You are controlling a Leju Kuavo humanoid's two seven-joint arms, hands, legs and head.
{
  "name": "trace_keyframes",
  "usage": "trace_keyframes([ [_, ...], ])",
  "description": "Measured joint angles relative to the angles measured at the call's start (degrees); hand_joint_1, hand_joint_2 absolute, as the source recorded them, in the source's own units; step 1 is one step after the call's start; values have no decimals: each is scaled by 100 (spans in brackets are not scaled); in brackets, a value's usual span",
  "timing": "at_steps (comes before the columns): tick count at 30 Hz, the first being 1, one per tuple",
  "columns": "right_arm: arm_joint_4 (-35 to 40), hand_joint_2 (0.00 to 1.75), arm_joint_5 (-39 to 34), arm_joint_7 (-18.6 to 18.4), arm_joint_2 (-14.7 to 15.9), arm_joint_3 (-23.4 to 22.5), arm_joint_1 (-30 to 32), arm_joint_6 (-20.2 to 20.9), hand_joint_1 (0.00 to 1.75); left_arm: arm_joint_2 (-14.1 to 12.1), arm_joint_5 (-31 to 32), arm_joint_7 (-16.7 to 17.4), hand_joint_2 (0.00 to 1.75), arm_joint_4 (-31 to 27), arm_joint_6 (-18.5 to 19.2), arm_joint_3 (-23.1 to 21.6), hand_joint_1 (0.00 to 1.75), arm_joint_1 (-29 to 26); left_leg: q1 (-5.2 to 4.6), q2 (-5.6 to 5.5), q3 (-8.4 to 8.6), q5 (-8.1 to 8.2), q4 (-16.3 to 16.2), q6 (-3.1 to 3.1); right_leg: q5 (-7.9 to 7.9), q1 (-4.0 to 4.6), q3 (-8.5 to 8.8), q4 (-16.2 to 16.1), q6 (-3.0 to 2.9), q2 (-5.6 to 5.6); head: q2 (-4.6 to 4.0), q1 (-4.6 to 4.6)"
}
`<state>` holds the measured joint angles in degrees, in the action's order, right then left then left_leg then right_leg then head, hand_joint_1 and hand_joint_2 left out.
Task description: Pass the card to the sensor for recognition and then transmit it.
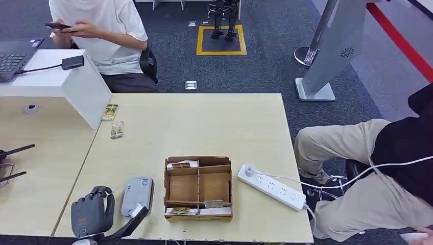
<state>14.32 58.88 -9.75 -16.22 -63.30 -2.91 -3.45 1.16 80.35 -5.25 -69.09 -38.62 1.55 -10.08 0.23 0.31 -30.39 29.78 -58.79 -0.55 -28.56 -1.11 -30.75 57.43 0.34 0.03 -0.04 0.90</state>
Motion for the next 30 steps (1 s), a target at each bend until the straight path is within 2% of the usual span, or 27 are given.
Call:
trace_keyframes([
  [17, 0, 175, -4, -35, 0, -7, 0, -15, 0, -214, 42, 374, 175, 321, 0, -212, 175, -4, 0, 0, -1, 0, 0, 0, 0, 0, 1, 0, 0, 0, 0, 0],
  [30, 0, 175, -29, -31, 0, -99, 10, -13, 0, -487, -46, 595, 175, 995, 0, -413, 175, 47, 1, -5, 1, 0, 1, 0, -1, 1, 9, 0, -1, -9, 0, -2],
])
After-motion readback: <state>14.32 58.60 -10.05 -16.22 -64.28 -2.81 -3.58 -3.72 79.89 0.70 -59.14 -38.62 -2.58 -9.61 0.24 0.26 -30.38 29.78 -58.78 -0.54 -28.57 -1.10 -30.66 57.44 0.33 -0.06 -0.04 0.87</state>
